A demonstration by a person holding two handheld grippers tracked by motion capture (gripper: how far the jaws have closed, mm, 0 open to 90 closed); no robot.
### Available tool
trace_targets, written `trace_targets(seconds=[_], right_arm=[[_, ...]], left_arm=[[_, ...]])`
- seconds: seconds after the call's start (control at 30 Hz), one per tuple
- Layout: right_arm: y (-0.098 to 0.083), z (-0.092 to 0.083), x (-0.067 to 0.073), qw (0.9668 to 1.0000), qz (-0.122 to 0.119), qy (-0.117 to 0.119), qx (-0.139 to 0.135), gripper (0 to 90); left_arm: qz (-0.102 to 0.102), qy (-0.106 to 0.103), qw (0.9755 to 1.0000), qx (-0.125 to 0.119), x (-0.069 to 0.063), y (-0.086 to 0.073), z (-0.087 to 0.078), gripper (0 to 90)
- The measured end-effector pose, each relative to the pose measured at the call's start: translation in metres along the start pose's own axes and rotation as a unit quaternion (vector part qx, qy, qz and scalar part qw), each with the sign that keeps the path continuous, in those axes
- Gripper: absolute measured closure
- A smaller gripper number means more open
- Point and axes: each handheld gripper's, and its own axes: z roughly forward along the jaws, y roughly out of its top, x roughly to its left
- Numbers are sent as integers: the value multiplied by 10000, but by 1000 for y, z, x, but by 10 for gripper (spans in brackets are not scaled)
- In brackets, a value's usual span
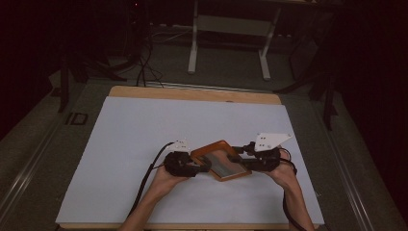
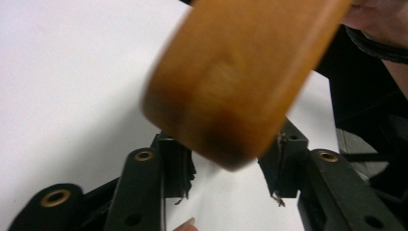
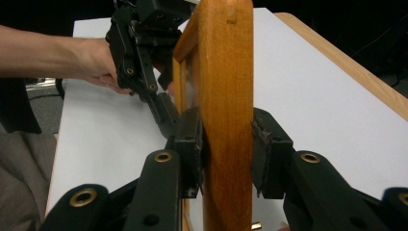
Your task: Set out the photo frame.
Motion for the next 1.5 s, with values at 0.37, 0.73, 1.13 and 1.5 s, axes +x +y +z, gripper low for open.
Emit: trace_targets(seconds=[0.37,0.73,1.13,1.5], right_arm=[[3,5,-2,9990,312,13,-319,672],[-7,34,-6,9920,1175,78,-465,672],[-26,60,-7,9831,1802,188,-268,661],[-29,63,-11,9814,1885,243,-255,654]], left_arm=[[281,76,9991,-321,-4,16,-39,656],[-254,172,9976,-621,14,9,-59,638],[-777,185,9950,-593,30,-2,-63,642],[-807,214,9945,-639,29,-7,-64,652]])
